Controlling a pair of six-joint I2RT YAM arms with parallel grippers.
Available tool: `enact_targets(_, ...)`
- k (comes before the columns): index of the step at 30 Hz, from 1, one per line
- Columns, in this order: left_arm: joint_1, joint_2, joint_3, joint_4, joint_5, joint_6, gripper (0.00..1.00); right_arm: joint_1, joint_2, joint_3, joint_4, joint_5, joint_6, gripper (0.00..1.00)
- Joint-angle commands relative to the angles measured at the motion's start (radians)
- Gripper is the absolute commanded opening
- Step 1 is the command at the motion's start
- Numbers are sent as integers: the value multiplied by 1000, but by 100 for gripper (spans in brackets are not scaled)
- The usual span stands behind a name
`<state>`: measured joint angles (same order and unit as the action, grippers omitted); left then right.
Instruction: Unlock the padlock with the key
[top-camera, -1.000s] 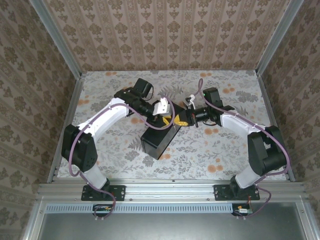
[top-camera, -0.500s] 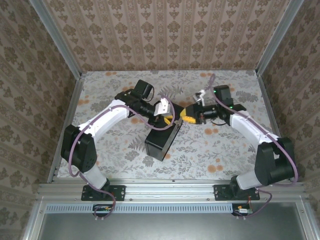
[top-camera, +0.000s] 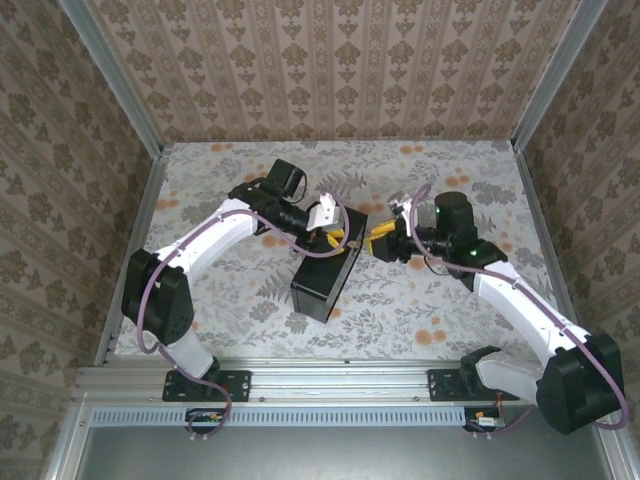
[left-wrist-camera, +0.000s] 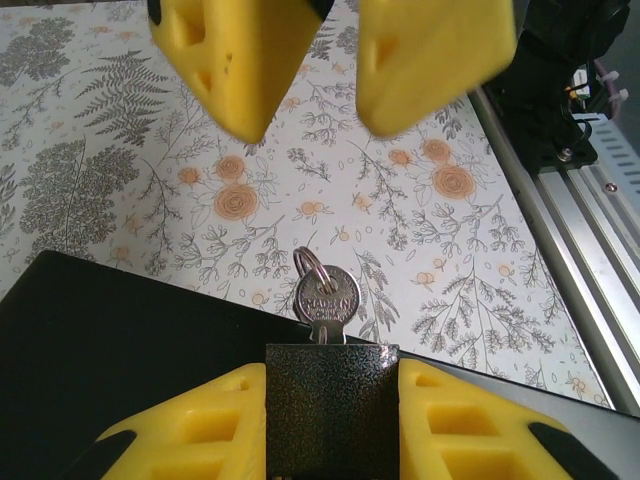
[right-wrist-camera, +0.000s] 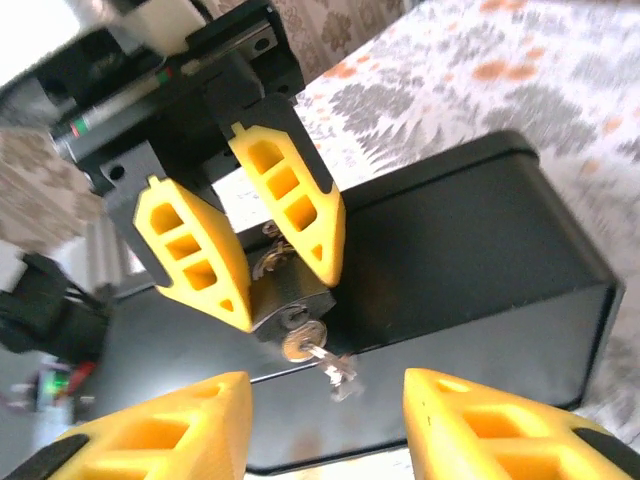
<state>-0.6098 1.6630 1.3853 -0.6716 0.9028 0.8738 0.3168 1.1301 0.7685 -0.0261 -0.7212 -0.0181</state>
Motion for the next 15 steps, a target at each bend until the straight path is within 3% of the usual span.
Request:
enact_targets(1,8,-17,36,-28,79,2,5,24,18,-16,181,111,-260,45)
enact_targets(11,17,-11,56,-34,79,11,5,103,103,34,99,78,-540,47)
enact_targets(15,19,-4,69,-47,81,19,5,109,104,22,107,80,-560,48)
